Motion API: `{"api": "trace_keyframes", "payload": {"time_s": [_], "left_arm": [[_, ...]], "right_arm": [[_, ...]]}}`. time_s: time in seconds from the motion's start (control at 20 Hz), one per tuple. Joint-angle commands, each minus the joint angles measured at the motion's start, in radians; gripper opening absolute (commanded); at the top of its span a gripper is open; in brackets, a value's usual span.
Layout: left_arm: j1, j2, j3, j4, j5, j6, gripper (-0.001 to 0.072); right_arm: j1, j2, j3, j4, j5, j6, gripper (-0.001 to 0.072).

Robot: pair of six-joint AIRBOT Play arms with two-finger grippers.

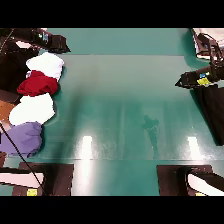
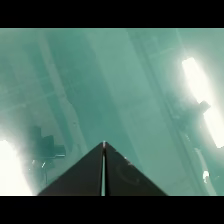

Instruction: Fold the shirts.

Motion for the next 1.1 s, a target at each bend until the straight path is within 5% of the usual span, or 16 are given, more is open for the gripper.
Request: {"api": "trace_keyframes", "payload": {"time_s": [0.0,0.8,0.85,0.9,0.95,1.05], "left_arm": [[0.001,0.001,0.000,0.000,0.000,0.000,0.0027],[0.001,0.000,0.000,0.006,0.021,0.004,0.0028],[0.001,0.000,0.000,0.053,0.069,0.005,0.0064],[0.001,0.000,0.000,0.142,0.117,-0.006,0.0367],[0.001,-0.006,0.000,0.261,0.176,-0.052,0.0571],[0.018,-0.039,0.000,0.477,0.248,-0.151,0.0573]], "right_arm": [[0.002,0.001,0.001,0.001,-0.002,0.000,0.0015],[0.002,0.001,0.001,0.006,-0.005,0.000,0.0015],[0.002,0.001,0.001,0.007,-0.005,0.000,0.0015],[0.002,0.001,0.001,0.007,-0.004,0.000,0.0015],[0.002,0.001,0.001,0.007,-0.003,0.000,0.0015],[0.002,0.001,0.001,0.008,-0.002,0.010,0.0015]]}}
